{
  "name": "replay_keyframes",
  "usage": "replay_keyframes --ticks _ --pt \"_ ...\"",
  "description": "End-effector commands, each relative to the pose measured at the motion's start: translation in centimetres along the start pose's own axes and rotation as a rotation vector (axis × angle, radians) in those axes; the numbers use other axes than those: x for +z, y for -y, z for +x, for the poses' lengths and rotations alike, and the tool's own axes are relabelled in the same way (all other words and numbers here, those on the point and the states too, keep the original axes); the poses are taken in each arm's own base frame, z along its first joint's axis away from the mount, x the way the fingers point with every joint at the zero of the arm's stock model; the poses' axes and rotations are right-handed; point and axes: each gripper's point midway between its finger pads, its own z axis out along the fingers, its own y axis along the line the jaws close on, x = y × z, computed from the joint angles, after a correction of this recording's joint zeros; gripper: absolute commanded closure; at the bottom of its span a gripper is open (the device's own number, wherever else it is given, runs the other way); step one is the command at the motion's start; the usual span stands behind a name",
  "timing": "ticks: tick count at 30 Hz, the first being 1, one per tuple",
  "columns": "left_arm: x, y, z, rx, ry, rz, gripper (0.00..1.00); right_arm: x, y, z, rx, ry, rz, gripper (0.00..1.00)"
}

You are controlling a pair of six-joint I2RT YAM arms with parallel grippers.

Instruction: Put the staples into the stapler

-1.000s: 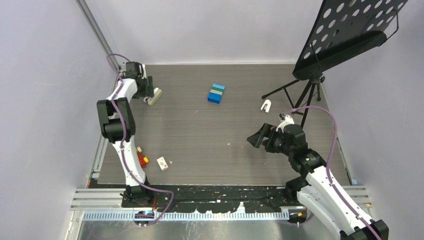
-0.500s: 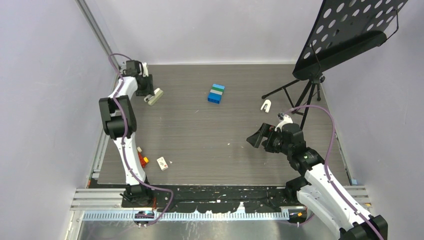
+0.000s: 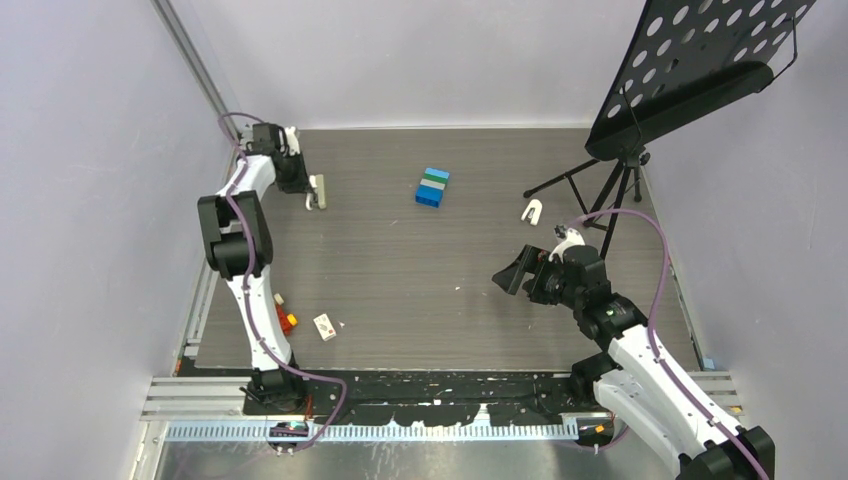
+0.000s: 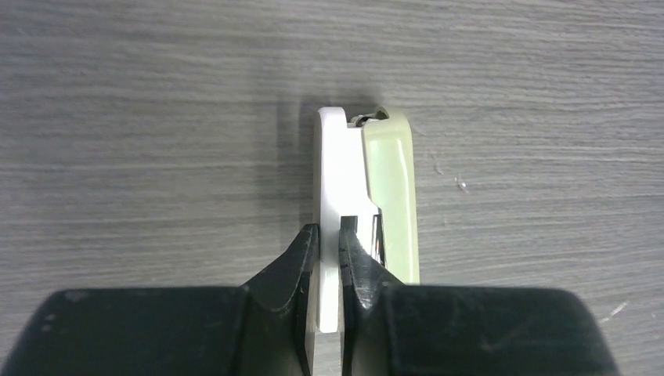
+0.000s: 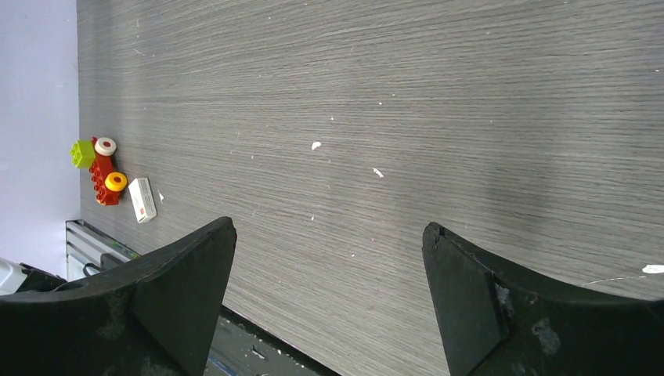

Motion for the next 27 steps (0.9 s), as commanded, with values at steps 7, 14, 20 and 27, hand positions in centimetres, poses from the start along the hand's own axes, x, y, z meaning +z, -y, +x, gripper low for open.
replay_keyframes --ticks 7,14,20,27 --pt "-3.2 3.4 3.4 -0.105 -0.035 0.017 1.00 -0.2 -1.4 -1.0 -0.028 0.037 -0.056 0.07" --pt "-6.3 9.6 5.1 -0.166 0.036 0.092 1.00 -0.5 -1.6 -1.0 -0.036 0.025 -0.053 0.11" --pt "-9.0 14.6 8.3 -0.206 0.100 0.195 1.00 -0.9 -2.7 -0.7 0.015 0.002 -0.077 0.12" --pt "-12.5 18.4 11.3 -0.311 0.217 0.343 1.00 -0.6 -5.1 -0.4 0.092 -0.010 -0.160 0.13"
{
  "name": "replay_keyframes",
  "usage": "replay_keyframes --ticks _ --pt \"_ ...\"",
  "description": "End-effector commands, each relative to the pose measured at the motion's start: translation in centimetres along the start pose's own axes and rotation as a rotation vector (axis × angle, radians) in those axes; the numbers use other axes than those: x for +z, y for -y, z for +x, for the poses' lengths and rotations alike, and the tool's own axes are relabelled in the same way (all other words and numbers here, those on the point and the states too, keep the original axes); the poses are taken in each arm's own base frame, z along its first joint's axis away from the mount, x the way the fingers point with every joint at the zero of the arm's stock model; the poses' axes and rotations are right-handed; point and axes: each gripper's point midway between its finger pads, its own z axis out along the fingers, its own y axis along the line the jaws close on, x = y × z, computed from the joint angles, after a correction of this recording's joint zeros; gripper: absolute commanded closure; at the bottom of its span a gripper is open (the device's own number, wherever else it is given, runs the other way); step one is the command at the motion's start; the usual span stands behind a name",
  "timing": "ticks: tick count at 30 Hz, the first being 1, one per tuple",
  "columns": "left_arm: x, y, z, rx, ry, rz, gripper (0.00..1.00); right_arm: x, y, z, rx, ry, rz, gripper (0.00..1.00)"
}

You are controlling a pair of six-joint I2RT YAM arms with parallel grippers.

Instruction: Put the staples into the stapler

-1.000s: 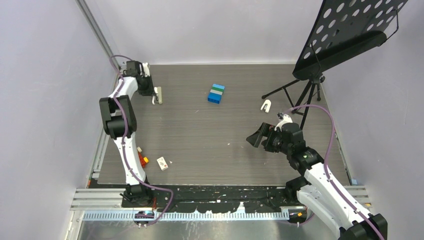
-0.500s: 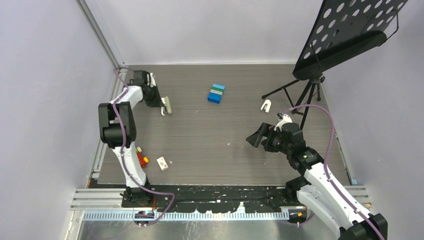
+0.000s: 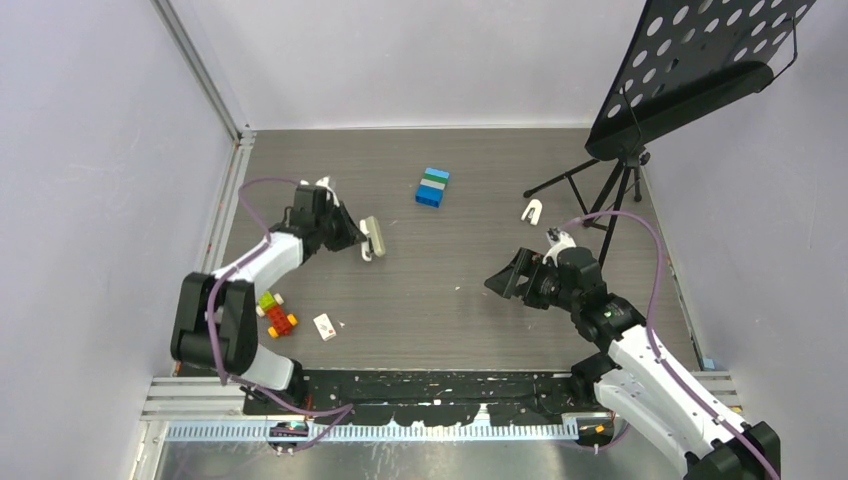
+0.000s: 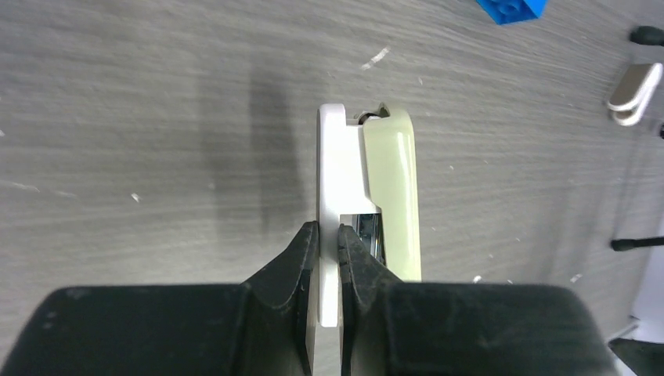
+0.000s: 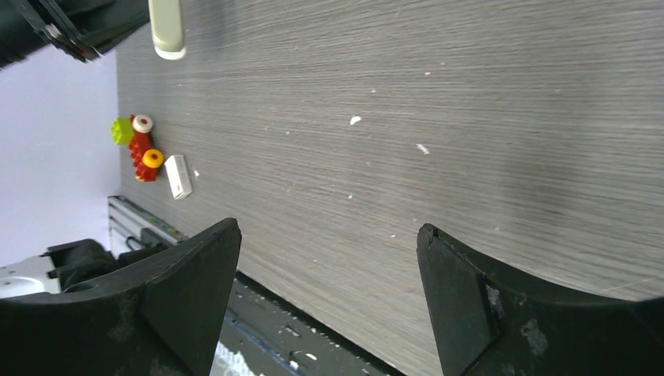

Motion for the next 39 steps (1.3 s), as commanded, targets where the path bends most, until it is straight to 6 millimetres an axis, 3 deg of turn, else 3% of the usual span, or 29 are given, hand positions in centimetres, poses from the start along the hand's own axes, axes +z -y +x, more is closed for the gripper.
replay_keyframes --ticks 1,6,15,26,39 --pt "-1.9 4.0 -1.1 -0.100 0.181 0.174 1.00 -0.1 -3.6 -1.5 0.052 0.044 -0.109 0.13" --pt "-2.7 5.6 1.9 -0.149 0.213 0.251 1.00 1.1 -5.7 -1.0 0.083 0.034 -0.154 0.15" --pt "-4.3 7.2 6.3 -0.193 0.227 0.345 1.00 4.4 -9.5 1.7 -0.034 0.004 -0.109 0.21" --pt "-5.1 8.3 8.7 -0.197 0.200 0.424 1.00 8.7 -14.4 4.4 -0.199 -0.052 -0.104 0.21" --pt "-7.2 8.6 8.9 -0.237 0.233 0.493 1.00 12.8 -15.0 6.3 -0.297 -0.143 -0.049 0.28"
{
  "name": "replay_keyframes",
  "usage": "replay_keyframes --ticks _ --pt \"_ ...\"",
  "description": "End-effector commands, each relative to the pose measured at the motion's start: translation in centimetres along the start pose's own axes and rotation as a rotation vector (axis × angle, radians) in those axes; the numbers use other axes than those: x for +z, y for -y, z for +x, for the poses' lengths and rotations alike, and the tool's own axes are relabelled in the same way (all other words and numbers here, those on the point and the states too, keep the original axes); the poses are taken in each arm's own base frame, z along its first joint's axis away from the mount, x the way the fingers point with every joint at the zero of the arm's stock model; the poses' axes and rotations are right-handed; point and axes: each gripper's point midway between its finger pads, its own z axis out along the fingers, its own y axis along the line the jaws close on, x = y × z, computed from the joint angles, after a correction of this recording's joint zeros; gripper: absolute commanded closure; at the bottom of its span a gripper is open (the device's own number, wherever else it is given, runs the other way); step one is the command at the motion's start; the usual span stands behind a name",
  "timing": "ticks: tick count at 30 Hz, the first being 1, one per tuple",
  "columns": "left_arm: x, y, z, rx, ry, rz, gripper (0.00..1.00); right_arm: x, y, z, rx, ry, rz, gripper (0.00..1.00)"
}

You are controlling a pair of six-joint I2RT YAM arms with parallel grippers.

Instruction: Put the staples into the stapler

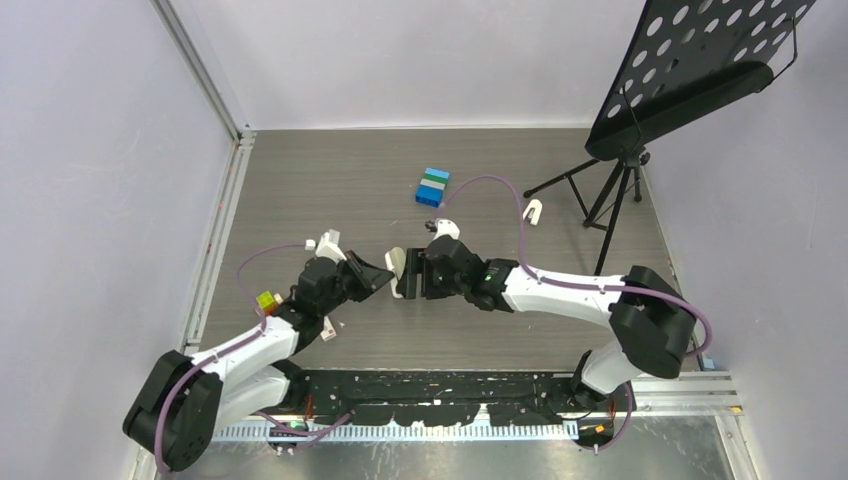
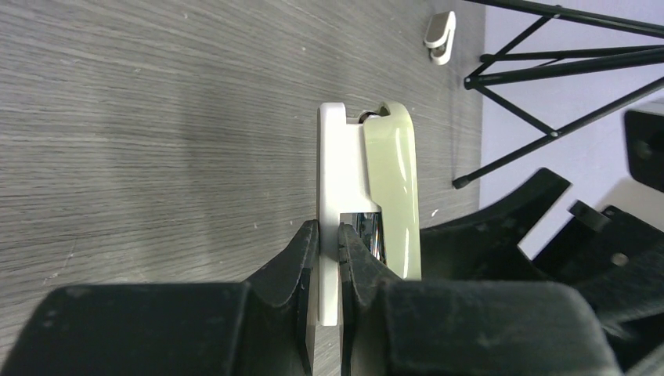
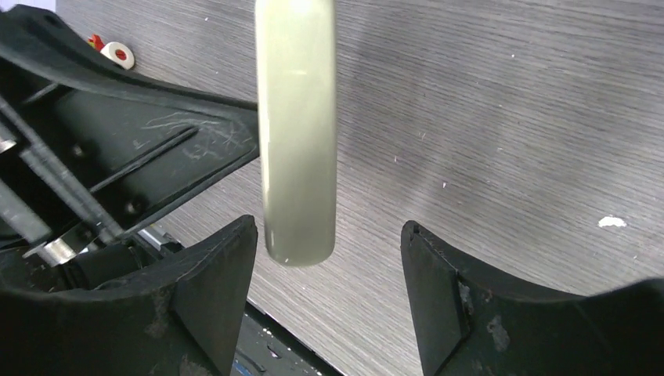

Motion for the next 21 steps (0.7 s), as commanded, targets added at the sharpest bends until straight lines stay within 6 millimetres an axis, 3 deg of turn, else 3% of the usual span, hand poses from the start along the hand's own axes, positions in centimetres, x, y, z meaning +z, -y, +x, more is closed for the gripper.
replay_keyframes --ticks 1,8,12,16,21 --pt "-0.8 3.2 -1.6 -0.002 0.066 0.121 1.00 0.5 -2.0 -1.6 -0.048 0.030 -0.035 0.29" --pt "-1.1 3.0 -1.0 -0.015 0.054 0.125 1.00 0.8 -2.8 -1.1 -0.070 0.000 -0.073 0.44" --pt "-1.1 2.7 -0.5 -0.005 0.036 0.122 1.00 0.4 -2.6 -1.0 -0.069 0.002 -0.076 0.60" --pt "-1.0 1.7 0.2 0.027 0.016 0.104 1.00 -0.5 -2.6 -0.9 -0.065 -0.004 -0.082 0.75" --pt "-0.7 0.8 0.8 0.097 -0.005 0.093 1.00 -2.4 -2.0 -1.0 -0.074 -0.002 -0.063 0.82"
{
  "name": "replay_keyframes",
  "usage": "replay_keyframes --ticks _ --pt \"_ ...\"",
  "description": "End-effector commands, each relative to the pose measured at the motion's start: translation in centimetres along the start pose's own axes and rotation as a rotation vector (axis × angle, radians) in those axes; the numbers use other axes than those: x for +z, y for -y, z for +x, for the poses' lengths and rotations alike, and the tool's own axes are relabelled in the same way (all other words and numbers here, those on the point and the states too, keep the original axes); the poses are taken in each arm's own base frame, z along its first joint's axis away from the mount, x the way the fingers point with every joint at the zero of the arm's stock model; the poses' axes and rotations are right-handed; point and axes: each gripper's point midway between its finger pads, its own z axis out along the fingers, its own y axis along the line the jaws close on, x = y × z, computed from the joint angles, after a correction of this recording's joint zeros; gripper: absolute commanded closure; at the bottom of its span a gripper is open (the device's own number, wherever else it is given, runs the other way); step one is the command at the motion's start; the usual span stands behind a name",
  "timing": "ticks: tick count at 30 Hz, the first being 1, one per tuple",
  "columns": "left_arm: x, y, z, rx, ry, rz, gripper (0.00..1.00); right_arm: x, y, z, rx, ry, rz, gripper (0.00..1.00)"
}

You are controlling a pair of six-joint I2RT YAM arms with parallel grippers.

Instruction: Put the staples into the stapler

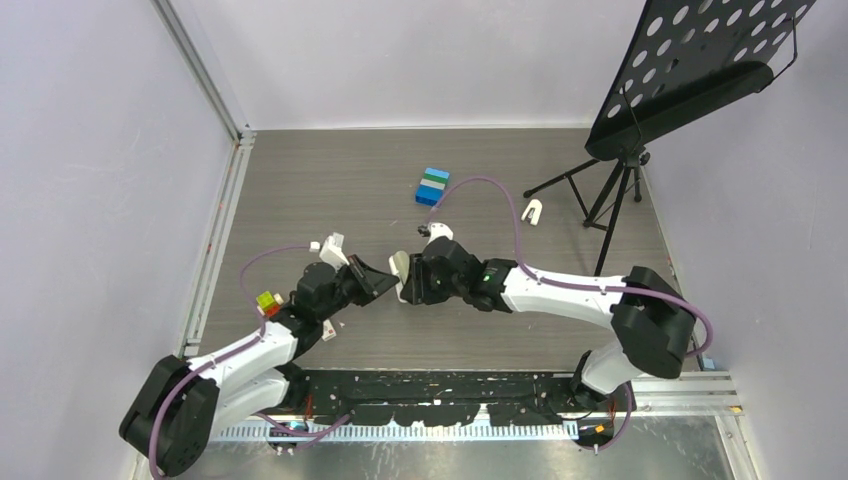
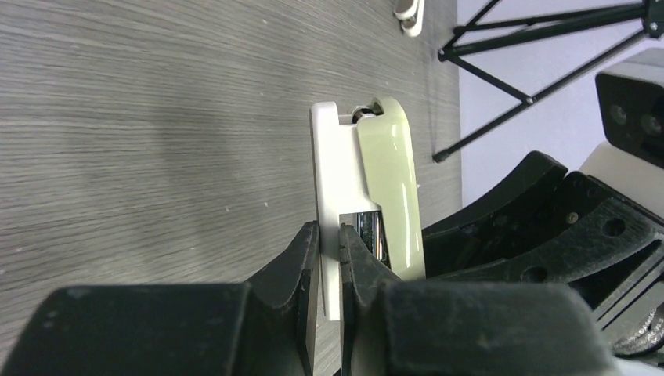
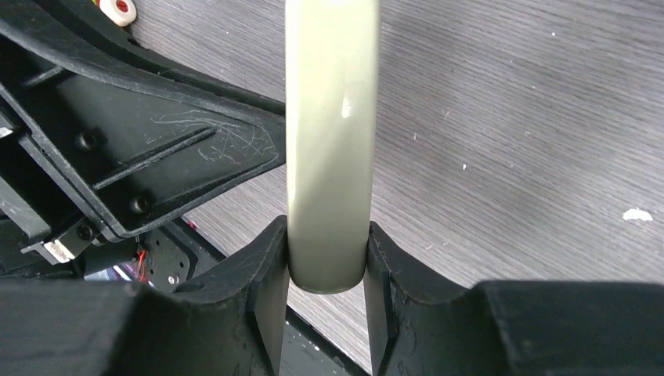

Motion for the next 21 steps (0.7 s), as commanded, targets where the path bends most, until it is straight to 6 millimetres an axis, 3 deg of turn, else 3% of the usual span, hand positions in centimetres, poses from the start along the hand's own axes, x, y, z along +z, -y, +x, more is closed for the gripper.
replay_keyframes --ticks 1,6,12,21 --pt "0.3 -0.2 0.1 0.105 0.000 0.026 1.00 -3.2 -0.9 -1.9 -0.012 0.065 -0.025 0.85" --pt "0.8 -0.7 0.6 0.151 -0.017 0.036 1.00 -5.0 -0.4 -2.0 -0.009 0.068 -0.004 0.99" --pt "1.1 -1.0 1.5 0.211 -0.063 0.064 1.00 -6.7 -0.5 -2.9 -0.030 0.071 0.024 0.99" --pt "1.0 1.2 3.6 0.349 -0.135 0.201 1.00 -10.5 -1.2 -8.6 -0.109 0.173 0.124 1.00"
